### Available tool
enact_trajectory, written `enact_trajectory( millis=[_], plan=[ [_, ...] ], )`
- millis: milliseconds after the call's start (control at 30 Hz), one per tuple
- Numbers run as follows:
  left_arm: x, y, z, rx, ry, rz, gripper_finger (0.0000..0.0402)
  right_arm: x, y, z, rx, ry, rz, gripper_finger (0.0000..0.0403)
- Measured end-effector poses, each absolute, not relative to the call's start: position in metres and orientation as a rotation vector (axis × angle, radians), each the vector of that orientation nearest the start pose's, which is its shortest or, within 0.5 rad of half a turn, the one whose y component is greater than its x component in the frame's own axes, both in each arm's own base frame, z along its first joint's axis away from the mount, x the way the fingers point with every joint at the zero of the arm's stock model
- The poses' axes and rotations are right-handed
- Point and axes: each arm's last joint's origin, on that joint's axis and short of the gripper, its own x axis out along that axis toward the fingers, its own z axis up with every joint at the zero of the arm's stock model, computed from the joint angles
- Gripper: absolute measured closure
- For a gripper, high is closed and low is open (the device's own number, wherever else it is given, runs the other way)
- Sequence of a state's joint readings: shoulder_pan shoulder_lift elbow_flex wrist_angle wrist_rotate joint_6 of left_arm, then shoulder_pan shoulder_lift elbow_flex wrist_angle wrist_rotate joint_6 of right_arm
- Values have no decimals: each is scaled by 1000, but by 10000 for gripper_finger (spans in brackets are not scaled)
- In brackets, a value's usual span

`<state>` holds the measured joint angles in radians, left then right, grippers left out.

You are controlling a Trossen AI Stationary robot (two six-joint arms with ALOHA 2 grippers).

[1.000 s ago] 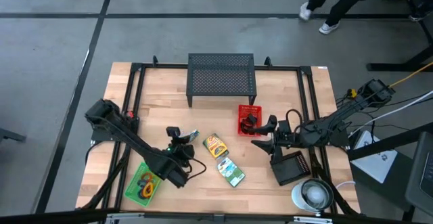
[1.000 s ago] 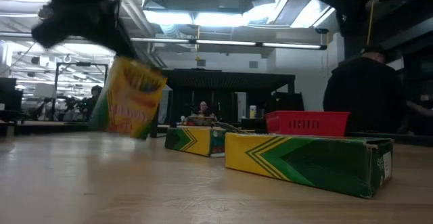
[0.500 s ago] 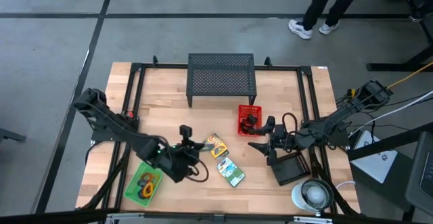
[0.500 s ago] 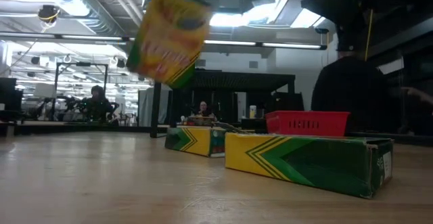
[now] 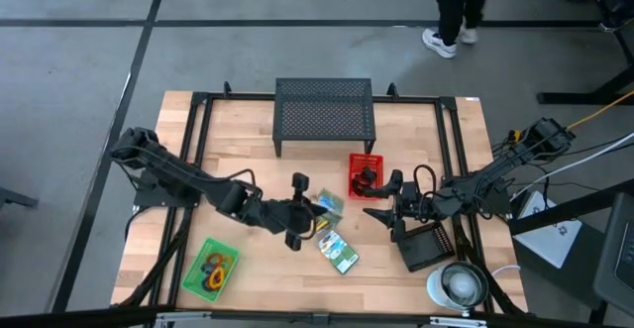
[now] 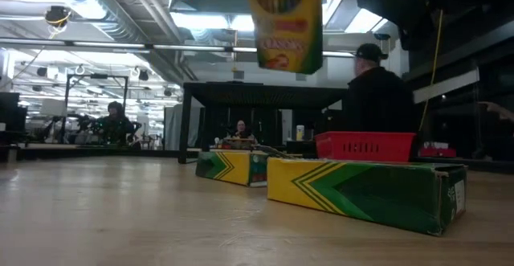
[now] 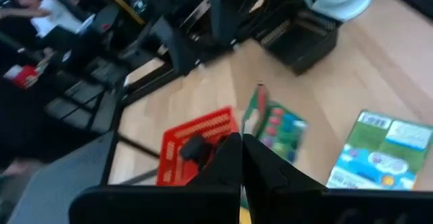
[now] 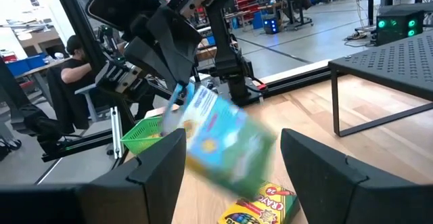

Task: Pick & Place Office Desk Supplies
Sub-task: Put the crayon box into the black bin

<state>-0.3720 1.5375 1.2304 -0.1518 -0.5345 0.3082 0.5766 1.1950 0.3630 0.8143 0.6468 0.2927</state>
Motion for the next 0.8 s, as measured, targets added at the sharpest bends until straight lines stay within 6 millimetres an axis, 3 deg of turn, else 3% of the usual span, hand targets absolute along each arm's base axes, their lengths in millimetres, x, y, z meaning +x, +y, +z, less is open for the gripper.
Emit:
enact_trajectory(
  millis=[533,800],
  plan=[
    [343,-78,318,467,357,65,399,197,107,207,296,4,-72,159],
    [348,-74,315,442,343,16,399,196,105,215,224,-72,-117,159]
  ],
)
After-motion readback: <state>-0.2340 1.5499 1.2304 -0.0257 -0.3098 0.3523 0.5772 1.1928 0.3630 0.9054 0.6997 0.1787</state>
